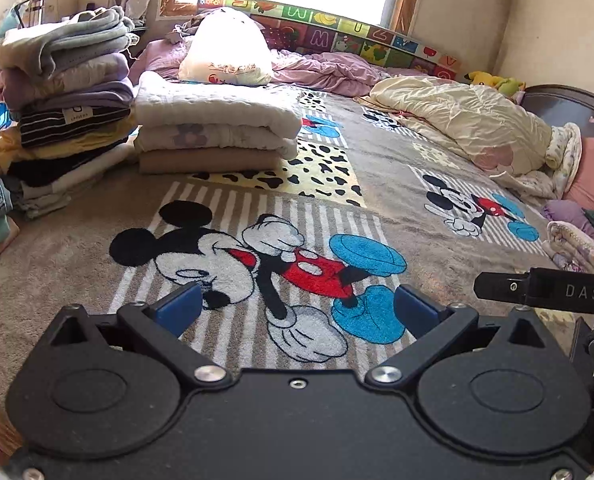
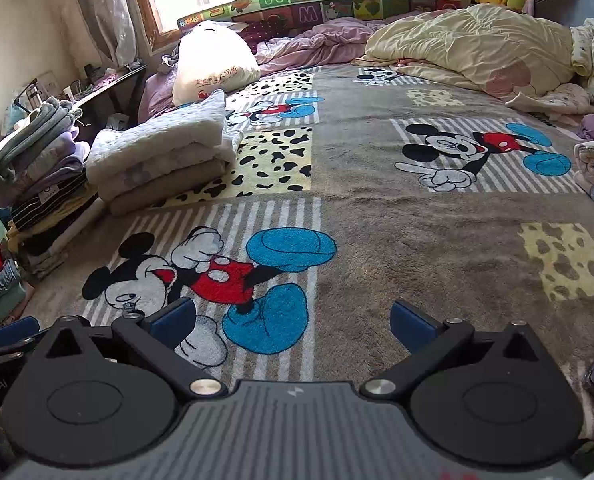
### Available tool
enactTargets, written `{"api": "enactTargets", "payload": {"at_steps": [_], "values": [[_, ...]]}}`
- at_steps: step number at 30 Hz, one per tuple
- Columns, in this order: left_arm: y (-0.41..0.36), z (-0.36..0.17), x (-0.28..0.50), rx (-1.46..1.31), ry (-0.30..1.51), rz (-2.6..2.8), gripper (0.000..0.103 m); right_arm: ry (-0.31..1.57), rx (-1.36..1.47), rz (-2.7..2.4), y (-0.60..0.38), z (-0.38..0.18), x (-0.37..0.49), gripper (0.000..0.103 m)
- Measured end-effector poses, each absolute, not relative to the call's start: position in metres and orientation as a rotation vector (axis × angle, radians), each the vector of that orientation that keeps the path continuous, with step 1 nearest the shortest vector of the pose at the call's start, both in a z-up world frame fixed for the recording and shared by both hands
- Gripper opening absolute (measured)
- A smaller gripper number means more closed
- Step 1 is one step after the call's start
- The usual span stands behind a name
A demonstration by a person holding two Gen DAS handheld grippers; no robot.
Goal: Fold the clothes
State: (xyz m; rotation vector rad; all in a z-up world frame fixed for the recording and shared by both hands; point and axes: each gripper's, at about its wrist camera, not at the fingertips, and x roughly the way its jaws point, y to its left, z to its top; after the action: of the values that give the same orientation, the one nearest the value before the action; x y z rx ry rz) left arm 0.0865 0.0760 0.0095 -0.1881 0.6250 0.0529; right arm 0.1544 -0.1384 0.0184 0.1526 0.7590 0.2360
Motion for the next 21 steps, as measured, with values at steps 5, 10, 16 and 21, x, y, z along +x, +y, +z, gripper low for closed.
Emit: {"api": "enactTargets", "payload": {"at_steps": [5,10,16,21], "values": [[0.040,0.012,0.076,-0.077,0.648,0.025,0.103,0.763,0.159,0.176,-0.162,0.024,0.118,0.103],[0.019,0.016,0.063,-0.015,0.665,0.022,0.103,0.763,0.158,0.120,-0.183,0.024,0.090,0.103],[0.012,0.017,0.054,-0.091,0.693,-0.041,0.103,0.772,0.149,0.076,-0.198,0.021,0.066,0.103],[0.000,0.020,0.043,-0.068,0.676,-0.028,0.103,0.772,0.128,0.086,-0.204,0.025,0.055,0.103]]}}
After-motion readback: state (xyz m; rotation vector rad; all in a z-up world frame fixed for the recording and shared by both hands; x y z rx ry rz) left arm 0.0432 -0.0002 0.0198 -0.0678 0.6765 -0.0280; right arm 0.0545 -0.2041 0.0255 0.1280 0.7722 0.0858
